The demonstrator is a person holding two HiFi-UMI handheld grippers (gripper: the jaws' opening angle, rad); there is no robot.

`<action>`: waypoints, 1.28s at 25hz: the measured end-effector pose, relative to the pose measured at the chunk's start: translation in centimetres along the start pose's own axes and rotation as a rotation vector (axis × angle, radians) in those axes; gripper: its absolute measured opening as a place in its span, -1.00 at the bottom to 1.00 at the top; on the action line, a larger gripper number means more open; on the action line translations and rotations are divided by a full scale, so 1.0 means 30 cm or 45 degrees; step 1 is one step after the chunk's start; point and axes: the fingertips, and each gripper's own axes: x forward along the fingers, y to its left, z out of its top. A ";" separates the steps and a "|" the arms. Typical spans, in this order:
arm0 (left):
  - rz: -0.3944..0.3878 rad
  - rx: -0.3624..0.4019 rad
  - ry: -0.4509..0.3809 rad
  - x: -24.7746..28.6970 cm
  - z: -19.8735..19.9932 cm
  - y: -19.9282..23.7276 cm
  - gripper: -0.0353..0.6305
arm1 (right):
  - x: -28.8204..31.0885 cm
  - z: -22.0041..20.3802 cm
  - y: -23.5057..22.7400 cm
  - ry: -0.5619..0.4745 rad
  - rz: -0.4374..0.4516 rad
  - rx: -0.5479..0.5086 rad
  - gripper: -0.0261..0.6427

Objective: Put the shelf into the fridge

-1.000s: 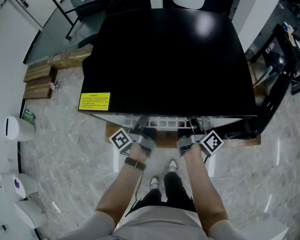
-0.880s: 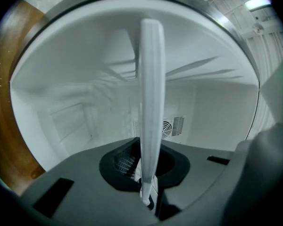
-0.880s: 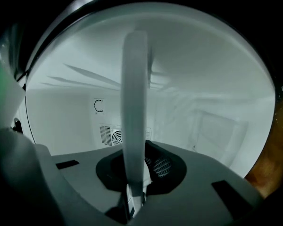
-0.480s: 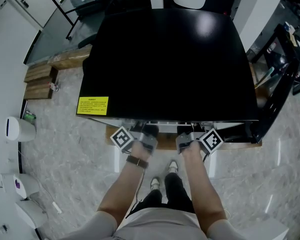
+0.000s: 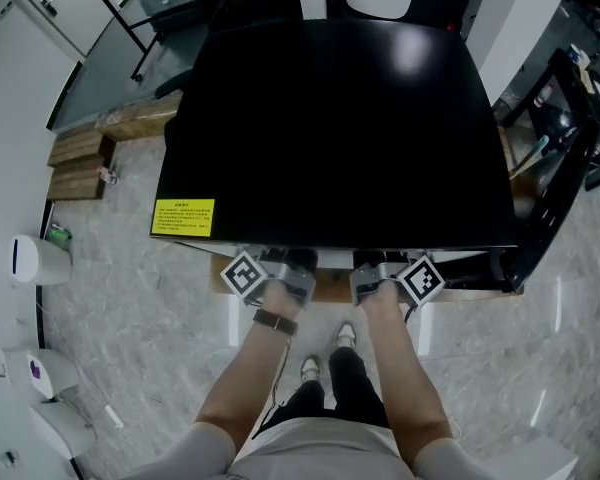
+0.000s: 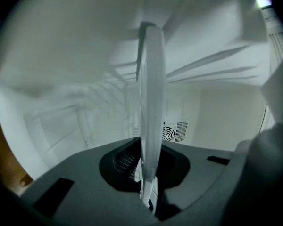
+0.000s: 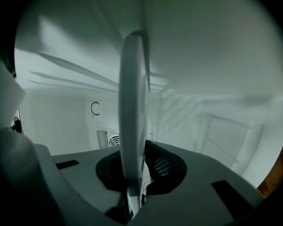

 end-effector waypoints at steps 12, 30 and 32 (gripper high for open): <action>-0.046 0.041 -0.020 -0.040 -0.021 -0.020 -0.80 | -0.028 0.001 0.019 -0.018 0.026 -0.003 -0.78; 0.014 0.010 0.133 -0.216 -0.201 -0.033 -0.77 | -0.284 -0.077 0.031 0.027 -0.064 -0.027 -0.78; 0.010 0.006 0.171 -0.237 -0.233 -0.052 -0.82 | -0.313 -0.101 0.054 0.056 -0.053 -0.050 -0.78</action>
